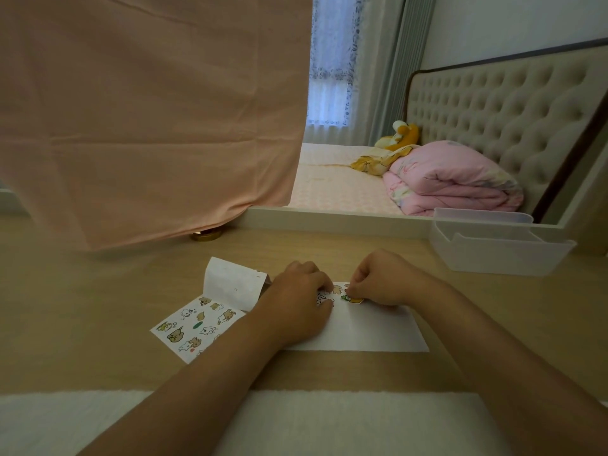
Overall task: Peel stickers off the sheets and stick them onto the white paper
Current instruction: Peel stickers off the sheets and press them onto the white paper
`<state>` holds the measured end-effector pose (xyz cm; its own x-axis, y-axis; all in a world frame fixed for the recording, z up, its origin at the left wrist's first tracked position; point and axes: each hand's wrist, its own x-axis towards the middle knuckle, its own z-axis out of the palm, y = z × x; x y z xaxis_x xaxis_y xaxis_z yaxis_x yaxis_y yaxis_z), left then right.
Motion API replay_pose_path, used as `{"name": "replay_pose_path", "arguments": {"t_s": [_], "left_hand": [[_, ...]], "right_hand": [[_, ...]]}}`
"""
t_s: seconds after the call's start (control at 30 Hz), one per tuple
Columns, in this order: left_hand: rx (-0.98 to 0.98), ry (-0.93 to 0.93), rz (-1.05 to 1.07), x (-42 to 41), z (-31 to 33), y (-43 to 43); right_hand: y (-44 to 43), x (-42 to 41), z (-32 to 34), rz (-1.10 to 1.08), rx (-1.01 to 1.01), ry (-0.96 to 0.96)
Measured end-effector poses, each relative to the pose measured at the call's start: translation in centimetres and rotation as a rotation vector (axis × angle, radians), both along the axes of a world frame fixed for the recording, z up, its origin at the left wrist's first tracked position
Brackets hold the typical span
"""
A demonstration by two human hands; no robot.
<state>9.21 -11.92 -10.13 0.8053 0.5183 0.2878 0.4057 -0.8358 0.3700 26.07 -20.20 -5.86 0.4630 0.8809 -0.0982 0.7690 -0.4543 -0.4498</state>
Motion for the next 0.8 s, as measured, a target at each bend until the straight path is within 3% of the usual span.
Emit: {"name": "replay_pose_path", "arguments": {"t_s": [0.3,0.5,0.8], "left_hand": [[0.206,0.072,-0.017,-0.3,0.1,-0.8],[0.224,0.082,-0.024,-0.2,0.0,-0.9],[0.257,0.166,-0.107,-0.2,0.5,-1.3]], "right_hand": [[-0.6,-0.3,-0.1,-0.124,-0.014,-0.234],[-2.0,1.2,-0.7,-0.131,0.201,0.167],[-4.1,-0.1,-1.1,0.103,0.184,-0.163]]}}
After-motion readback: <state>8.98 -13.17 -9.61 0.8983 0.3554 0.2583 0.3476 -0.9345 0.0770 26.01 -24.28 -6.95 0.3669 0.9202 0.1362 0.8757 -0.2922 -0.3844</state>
